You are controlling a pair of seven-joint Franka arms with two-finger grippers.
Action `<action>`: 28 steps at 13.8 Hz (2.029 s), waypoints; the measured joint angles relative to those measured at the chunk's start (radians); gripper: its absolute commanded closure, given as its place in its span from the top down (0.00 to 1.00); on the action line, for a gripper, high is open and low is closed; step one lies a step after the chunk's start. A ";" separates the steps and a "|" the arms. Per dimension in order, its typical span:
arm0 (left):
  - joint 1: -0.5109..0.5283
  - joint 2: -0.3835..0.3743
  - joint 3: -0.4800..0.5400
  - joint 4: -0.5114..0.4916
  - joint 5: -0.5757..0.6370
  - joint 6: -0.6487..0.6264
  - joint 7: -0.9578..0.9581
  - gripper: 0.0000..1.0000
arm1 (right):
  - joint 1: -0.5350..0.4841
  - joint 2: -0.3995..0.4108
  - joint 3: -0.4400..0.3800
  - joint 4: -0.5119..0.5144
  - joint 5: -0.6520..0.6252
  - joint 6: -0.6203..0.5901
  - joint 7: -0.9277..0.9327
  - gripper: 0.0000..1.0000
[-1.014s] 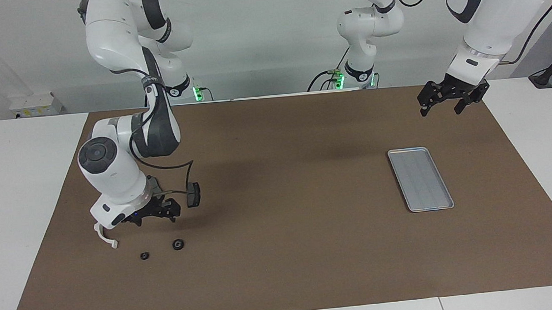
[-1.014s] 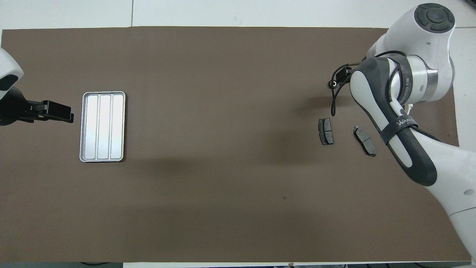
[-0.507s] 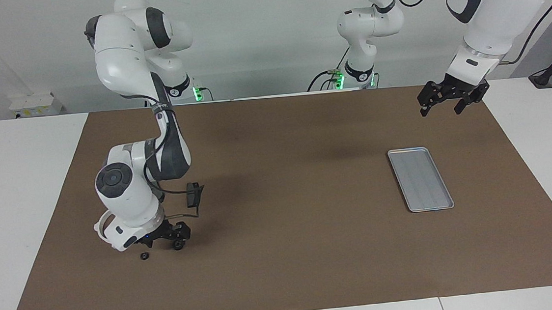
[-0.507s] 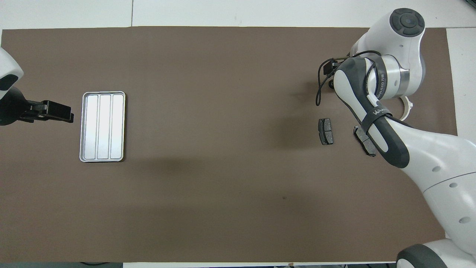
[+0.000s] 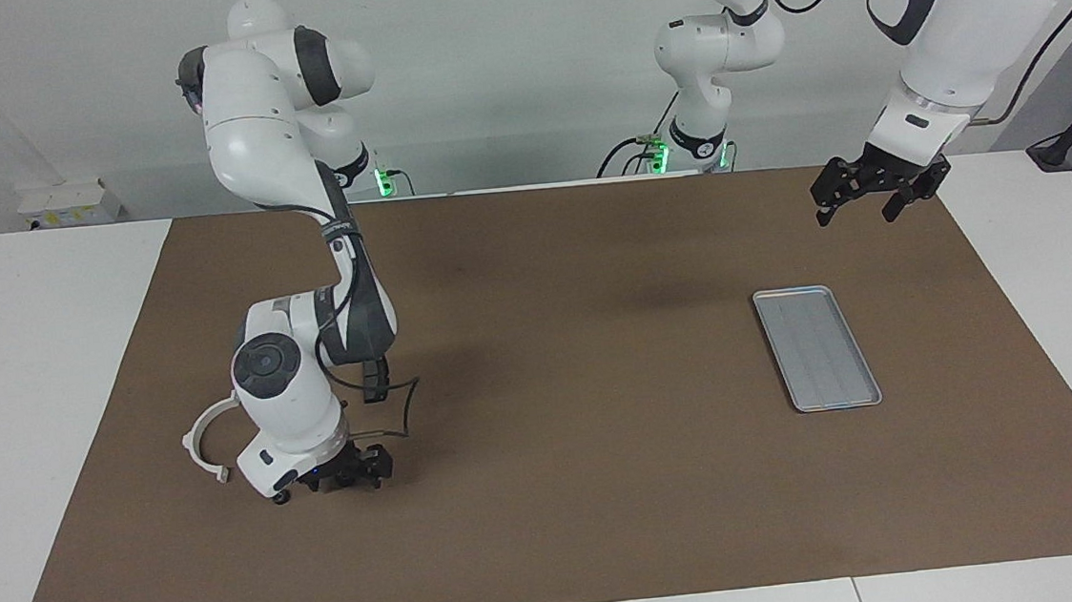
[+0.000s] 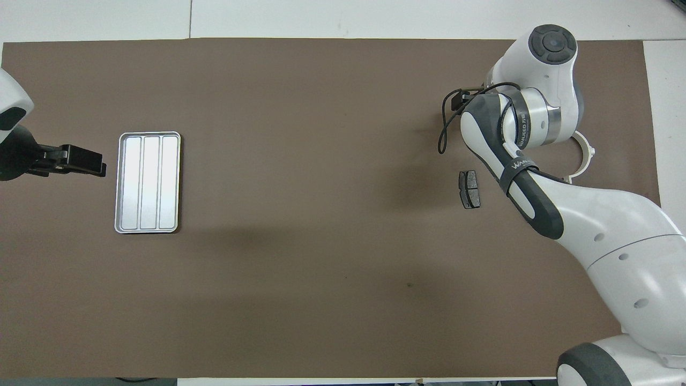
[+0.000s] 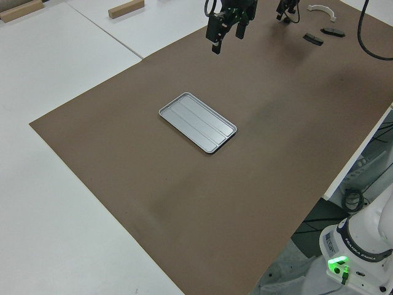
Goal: Pick bearing gear from pile to tray
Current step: 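Grasp the black bearing gear with the right gripper and lift it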
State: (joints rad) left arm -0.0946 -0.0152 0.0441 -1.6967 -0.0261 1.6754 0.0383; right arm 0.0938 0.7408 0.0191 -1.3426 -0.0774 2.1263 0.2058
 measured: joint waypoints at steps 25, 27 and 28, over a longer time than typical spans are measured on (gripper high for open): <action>0.000 0.000 0.000 0.000 0.000 0.000 0.000 1.00 | -0.010 0.003 0.007 0.022 -0.020 -0.130 -0.001 0.04; 0.000 0.000 0.000 0.000 0.000 0.000 0.000 1.00 | -0.009 0.004 0.008 0.025 -0.021 -0.137 -0.001 0.02; 0.000 0.000 0.000 0.000 0.000 0.000 0.000 1.00 | -0.008 0.006 0.010 0.033 -0.021 -0.162 -0.001 0.02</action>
State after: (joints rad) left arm -0.0946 -0.0152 0.0441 -1.6967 -0.0261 1.6754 0.0385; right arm 0.0854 0.7465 0.0289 -1.3099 -0.0980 1.9644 0.2050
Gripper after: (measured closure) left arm 0.000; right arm 0.648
